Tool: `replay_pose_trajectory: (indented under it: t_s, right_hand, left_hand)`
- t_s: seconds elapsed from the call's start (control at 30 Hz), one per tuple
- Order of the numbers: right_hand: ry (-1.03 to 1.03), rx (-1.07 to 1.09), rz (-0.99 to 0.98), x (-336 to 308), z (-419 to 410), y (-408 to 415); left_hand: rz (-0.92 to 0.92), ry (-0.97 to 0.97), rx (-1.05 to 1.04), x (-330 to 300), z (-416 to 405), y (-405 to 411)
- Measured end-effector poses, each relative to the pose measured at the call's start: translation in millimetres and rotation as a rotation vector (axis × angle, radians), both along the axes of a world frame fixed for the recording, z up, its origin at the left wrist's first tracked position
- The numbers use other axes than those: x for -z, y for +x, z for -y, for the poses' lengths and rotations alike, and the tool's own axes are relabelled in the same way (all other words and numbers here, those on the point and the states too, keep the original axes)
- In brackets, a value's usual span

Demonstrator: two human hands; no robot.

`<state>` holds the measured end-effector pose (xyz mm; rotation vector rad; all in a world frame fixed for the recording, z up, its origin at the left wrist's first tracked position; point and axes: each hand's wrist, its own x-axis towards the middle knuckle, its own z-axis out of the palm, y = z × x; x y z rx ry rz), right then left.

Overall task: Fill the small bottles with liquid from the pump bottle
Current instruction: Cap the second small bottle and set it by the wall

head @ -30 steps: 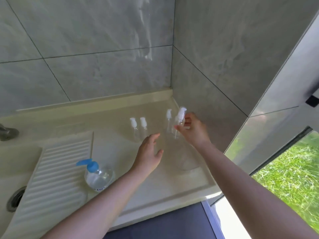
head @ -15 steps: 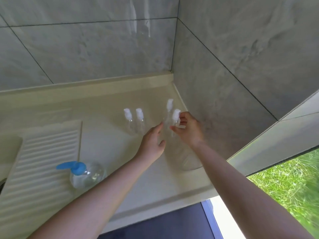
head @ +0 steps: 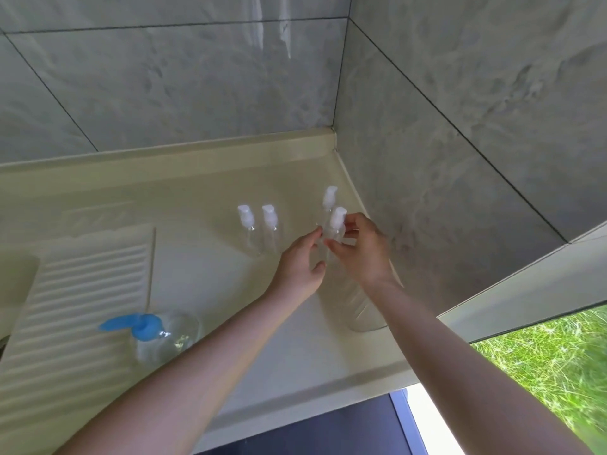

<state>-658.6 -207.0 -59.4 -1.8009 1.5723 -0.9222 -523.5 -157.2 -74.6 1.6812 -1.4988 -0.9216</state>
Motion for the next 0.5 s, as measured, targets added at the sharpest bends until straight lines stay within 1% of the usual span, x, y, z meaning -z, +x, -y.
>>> replay_pose_trajectory:
  t_s: [0.17, 0.3, 0.5]
  right_hand:
    - [-0.040, 0.008, -0.014, 5.5, 3.1, 3.4]
    - [-0.085, 0.043, -0.064, 6.9, 3.1, 5.3]
    - [-0.020, 0.083, -0.073, 4.2, 1.9, 7.3]
  left_hand:
    - [-0.035, 0.011, -0.013, -2.3, 2.6, 0.5]
    - [-0.029, 0.018, -0.017, -4.8, 5.1, 1.7]
    - [-0.046, 0.036, -0.029, -5.7, 7.1, 1.1]
